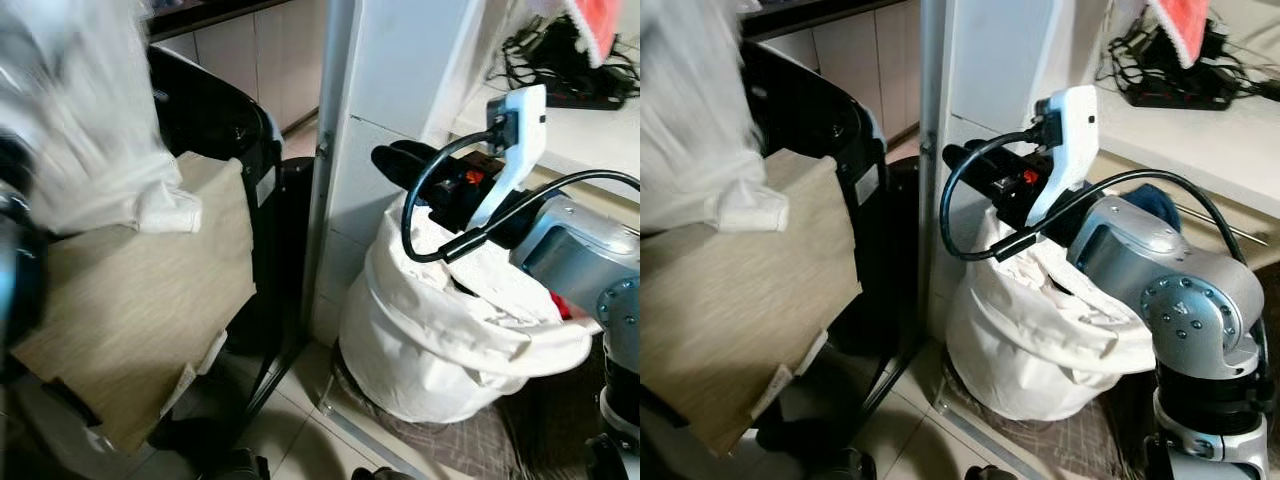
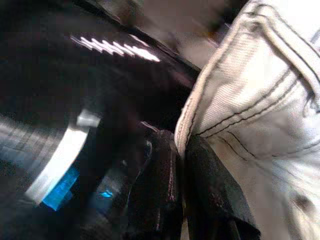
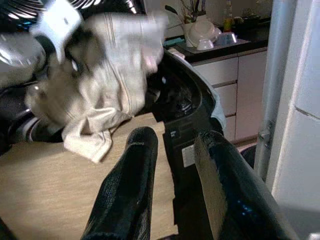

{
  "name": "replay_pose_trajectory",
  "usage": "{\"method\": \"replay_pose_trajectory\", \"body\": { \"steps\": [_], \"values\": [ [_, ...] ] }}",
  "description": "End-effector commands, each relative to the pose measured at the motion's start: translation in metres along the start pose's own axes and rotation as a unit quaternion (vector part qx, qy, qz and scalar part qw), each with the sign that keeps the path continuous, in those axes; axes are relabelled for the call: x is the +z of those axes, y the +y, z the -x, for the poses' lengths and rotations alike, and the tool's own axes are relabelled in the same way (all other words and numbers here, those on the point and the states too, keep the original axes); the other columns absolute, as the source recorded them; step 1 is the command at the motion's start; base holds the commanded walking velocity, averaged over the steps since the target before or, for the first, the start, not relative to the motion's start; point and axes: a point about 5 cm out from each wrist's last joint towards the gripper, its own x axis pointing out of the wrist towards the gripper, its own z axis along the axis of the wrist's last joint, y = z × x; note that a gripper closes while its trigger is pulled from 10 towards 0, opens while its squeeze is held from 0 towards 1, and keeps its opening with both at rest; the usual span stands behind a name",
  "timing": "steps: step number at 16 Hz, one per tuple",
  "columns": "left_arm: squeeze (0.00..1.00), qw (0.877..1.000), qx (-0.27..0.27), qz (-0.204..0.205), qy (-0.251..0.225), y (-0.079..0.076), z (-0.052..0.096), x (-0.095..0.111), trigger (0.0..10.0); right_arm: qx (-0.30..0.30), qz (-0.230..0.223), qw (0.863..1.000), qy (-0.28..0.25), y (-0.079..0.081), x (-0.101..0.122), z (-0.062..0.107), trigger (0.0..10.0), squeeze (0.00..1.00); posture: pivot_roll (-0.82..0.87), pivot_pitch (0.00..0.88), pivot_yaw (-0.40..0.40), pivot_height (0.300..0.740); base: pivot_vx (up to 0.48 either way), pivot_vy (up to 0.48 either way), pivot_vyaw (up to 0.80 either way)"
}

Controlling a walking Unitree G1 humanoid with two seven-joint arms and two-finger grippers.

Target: Clothes washing

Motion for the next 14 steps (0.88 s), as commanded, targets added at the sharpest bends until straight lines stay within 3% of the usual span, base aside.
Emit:
{"method": "replay_pose_trajectory", "body": {
  "steps": [1,2,4,5,8,12,13,14],
  "values": [
    [0.0,0.997,-0.052,0.057,0.001,-0.009,0.0,0.007,10.0,0.001,0.006,1.0,0.002,0.001,0.0,0.002,10.0,0.0,-0.08,0.024,-0.007,0.74,0.0,0.0,0.0],
    [1.0,0.992,-0.084,0.092,0.008,-0.018,0.001,0.006,10.0,0.002,0.007,1.0,0.005,0.002,-0.001,0.002,10.0,0.0,-0.08,0.023,-0.005,0.74,0.0,0.0,0.0],
    [1.0,0.98,-0.131,0.15,0.009,-0.031,0.002,0.01,10.0,0.006,0.009,1.0,0.01,0.003,-0.003,0.004,10.0,0.0,-0.08,0.024,-0.005,0.74,0.0,0.0,0.0],
    [1.0,0.978,-0.138,0.155,0.009,-0.031,0.002,0.012,10.0,0.007,0.009,1.0,0.011,0.004,-0.004,0.005,10.0,0.0,-0.08,0.025,-0.005,0.74,0.0,0.0,0.0],
    [1.0,0.975,-0.175,0.132,0.024,-0.03,0.004,0.01,10.0,0.014,0.007,1.0,0.018,0.005,-0.006,0.005,10.0,0.0,-0.08,0.025,-0.009,0.74,0.0,0.0,0.0],
    [1.0,0.977,-0.17,0.126,0.008,-0.022,0.003,0.014,10.0,0.006,0.006,1.0,0.021,0.003,-0.008,0.005,10.0,0.0,-0.08,0.027,-0.01,0.74,0.0,0.0,0.0],
    [0.18,0.975,-0.165,0.145,-0.027,-0.017,0.003,0.025,10.0,-0.024,0.005,1.0,0.02,-0.004,-0.008,0.005,10.0,0.0,-0.08,0.03,-0.011,0.74,0.0,0.0,0.0],
    [0.0,0.968,-0.175,0.166,-0.069,-0.018,0.005,0.038,10.0,-0.059,0.004,0.998,0.022,-0.013,-0.009,0.005,10.0,0.0,-0.08,0.03,-0.012,0.74,0.0,0.0,0.0]
  ]
}}
